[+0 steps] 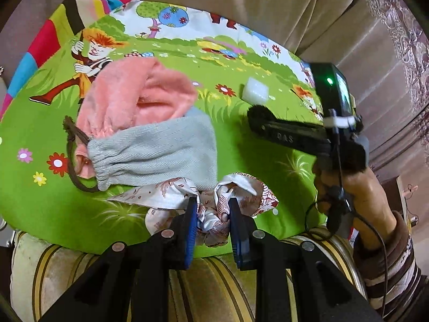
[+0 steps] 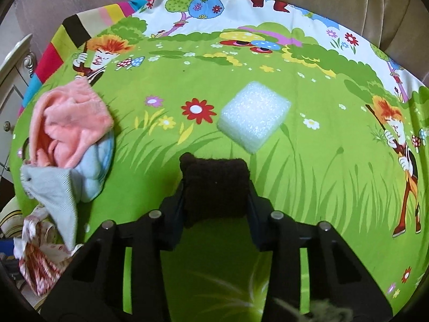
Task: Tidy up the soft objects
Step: 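Grasp the white floral cloth with the left tool while the right tool grasps the brown knit sock, then carry the floral cloth and brown knit sock toward the white box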
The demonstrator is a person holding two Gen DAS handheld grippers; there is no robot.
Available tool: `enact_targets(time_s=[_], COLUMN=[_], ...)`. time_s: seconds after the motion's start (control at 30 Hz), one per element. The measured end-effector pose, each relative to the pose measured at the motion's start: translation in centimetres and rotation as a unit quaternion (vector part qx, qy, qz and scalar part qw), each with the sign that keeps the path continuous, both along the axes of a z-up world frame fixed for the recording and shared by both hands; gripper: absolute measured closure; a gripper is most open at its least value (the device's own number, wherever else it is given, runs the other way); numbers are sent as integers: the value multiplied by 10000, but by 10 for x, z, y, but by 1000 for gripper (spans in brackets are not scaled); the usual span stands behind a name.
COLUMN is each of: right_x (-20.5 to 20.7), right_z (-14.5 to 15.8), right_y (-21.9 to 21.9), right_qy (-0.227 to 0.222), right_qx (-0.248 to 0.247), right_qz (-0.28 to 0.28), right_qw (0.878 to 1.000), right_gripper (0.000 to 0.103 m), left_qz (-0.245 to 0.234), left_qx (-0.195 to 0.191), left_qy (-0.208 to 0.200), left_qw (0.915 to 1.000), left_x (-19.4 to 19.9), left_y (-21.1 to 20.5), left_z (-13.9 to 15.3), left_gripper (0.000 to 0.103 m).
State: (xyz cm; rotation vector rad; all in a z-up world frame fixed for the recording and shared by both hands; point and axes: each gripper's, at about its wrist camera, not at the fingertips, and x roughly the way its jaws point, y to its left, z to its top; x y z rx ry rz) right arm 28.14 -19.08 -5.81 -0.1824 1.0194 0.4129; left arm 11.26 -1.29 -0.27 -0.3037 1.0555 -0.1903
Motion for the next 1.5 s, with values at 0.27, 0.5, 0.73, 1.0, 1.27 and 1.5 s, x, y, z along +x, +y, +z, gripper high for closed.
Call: enact_targets(time_s=[0.27, 0.5, 0.73, 1.0, 1.27, 1.5], right_x=[-51, -107, -157, -201, -239, -265], right_z=[28, 60, 80, 92, 104, 112], right_y=[-6, -19, -34, -53, -74, -99], right_qy=[-194, -484, -683, -784, -880, -1013], right_qx=[162, 302, 358, 432, 371, 377], right_qz=[6, -133, -283, -421, -549, -775], right_qw=[9997, 9983, 9966, 9951, 9939, 9911], right_gripper=[61, 61, 61, 61, 61, 61], left_qz=[216, 264, 257, 129, -135, -542], left_qx=[-2, 109, 154, 194, 185, 199], left_qy=[-254, -479, -770, -975, -1160, -1261], left_qw=[9994, 9984, 9966, 9950, 9930, 9903], left_x=[-12, -29, -51, -72, -97, -113], left_y=[0, -6, -19, -37, -65, -100], left_z=[11, 22, 35, 47, 57, 64], left_gripper=[80, 80, 80, 80, 80, 80])
